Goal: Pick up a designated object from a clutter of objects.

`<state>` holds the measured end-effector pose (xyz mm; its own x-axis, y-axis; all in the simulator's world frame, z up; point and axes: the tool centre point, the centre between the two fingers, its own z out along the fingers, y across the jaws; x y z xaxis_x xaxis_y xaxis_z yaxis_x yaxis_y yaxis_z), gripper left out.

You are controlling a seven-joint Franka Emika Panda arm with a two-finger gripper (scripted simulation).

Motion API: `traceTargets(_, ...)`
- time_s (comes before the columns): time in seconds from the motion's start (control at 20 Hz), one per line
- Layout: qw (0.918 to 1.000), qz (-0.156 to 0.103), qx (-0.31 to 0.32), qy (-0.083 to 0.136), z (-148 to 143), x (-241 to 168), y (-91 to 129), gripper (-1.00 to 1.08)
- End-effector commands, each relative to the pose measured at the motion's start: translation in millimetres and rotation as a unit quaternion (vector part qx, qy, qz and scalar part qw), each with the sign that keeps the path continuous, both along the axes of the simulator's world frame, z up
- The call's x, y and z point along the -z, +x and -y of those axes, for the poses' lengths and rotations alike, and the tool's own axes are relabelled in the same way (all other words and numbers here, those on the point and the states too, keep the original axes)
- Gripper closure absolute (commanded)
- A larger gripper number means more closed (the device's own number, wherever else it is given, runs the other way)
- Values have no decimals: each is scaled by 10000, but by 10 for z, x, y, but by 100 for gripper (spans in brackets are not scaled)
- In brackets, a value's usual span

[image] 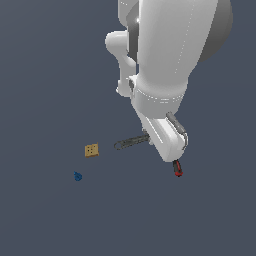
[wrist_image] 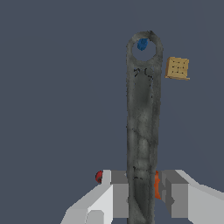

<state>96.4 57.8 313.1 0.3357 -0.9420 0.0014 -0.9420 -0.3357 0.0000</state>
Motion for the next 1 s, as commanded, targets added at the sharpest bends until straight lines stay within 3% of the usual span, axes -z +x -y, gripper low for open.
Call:
traceTargets(0.0, 10000, -2, -3, 2, -32, -147, 85, 108)
traceTargets(0.45, 10000, -2, -5, 4, -115, -537, 328, 108)
traceTargets(0.95, 10000, -2, -8, 7, -154, -715, 449, 108)
